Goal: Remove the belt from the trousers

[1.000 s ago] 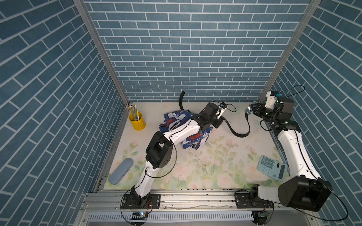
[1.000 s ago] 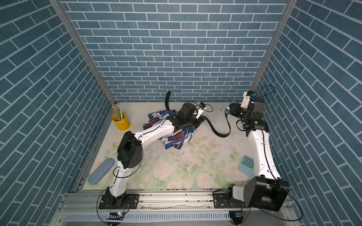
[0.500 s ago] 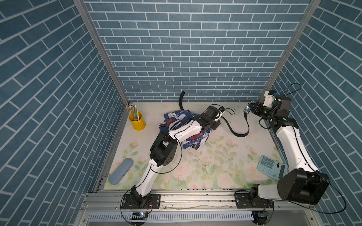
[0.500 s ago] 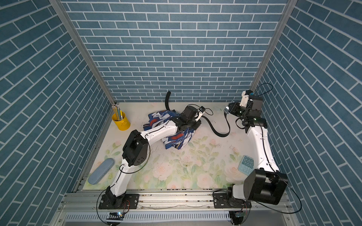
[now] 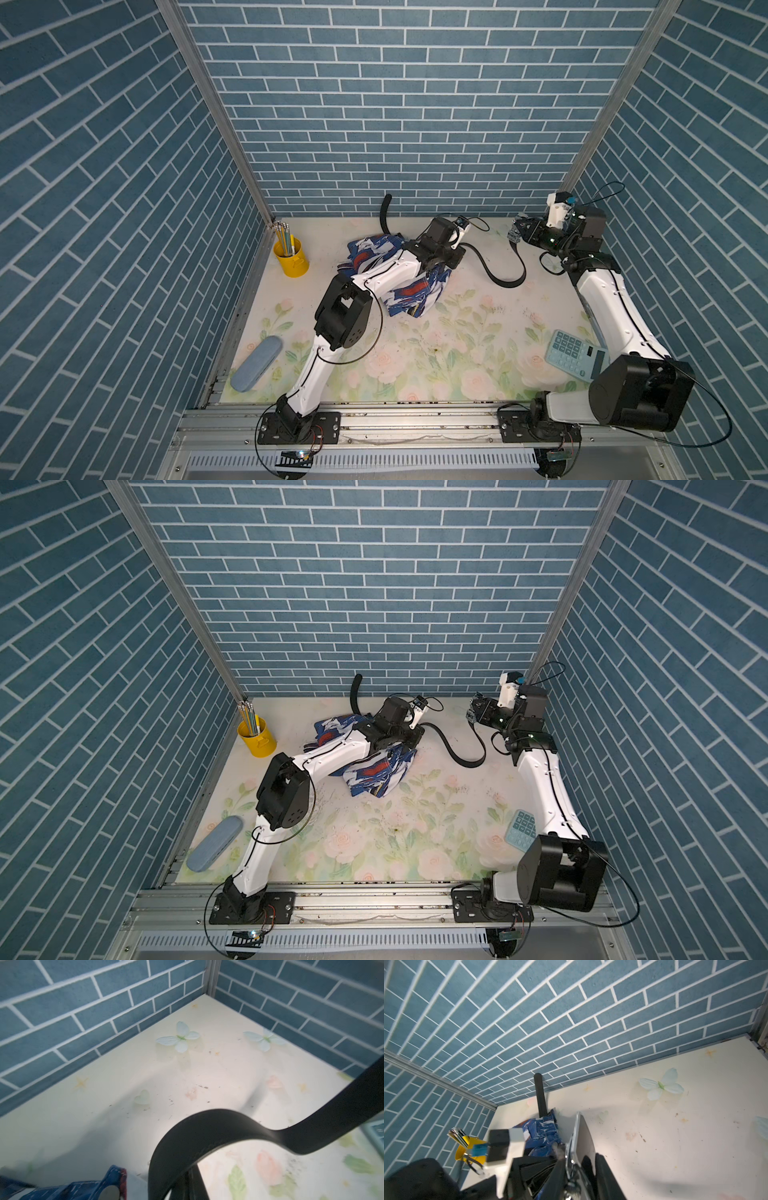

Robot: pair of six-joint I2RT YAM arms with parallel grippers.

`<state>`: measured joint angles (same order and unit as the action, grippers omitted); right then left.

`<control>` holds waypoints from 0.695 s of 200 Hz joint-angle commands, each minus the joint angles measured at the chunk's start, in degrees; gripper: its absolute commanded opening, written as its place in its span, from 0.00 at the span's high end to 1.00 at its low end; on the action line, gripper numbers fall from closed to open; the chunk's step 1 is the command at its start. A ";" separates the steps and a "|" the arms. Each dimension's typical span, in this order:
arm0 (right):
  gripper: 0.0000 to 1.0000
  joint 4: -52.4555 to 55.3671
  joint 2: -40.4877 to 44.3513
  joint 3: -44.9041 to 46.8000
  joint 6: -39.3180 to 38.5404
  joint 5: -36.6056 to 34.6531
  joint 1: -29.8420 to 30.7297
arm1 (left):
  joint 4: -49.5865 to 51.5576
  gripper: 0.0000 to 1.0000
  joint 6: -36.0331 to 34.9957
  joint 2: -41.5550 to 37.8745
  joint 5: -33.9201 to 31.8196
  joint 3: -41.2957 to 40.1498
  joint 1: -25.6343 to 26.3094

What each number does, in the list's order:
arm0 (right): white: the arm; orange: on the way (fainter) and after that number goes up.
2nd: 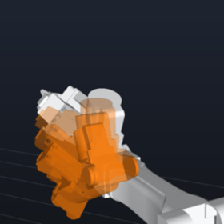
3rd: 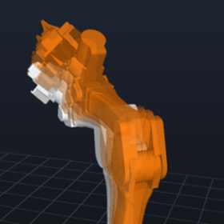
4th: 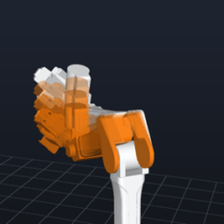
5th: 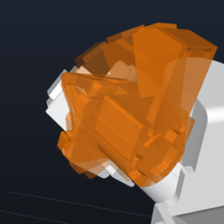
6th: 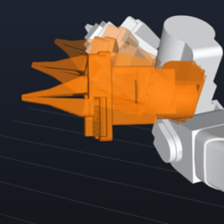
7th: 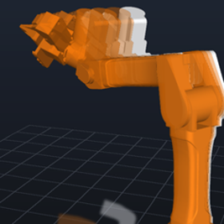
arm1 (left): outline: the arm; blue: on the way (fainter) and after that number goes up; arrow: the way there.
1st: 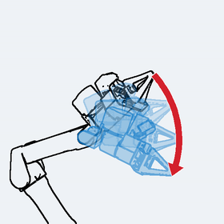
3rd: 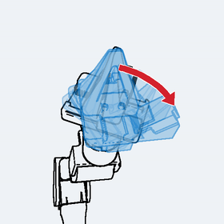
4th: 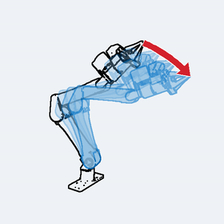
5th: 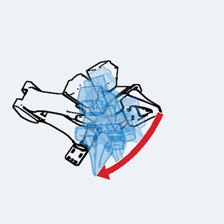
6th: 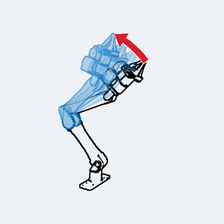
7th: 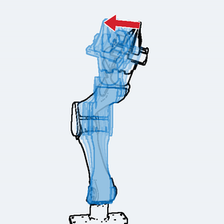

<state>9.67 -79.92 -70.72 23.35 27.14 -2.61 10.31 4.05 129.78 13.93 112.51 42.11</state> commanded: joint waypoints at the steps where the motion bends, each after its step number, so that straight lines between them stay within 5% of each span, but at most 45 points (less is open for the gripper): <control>1: 0.72 -7.52 -1.38 1.44 -5.24 -0.13 0.33 | -3.10 1.00 6.45 -2.38 9.65 -1.63 -0.84; 52: 0.66 -17.03 5.81 12.79 -3.48 1.04 0.41 | -5.06 1.00 9.96 -3.70 13.83 -3.20 -3.44; 89: 0.82 -15.83 6.44 14.06 -2.61 0.90 0.50 | -4.60 1.00 9.94 -5.10 13.24 -2.00 -4.84; 139: 0.79 -16.94 4.77 15.14 -0.24 2.35 3.20 | -5.43 1.00 10.45 -6.22 13.38 -5.48 -4.84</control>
<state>-5.58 -74.67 -55.42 21.30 27.73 -1.52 6.48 13.96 125.95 26.68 109.69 36.95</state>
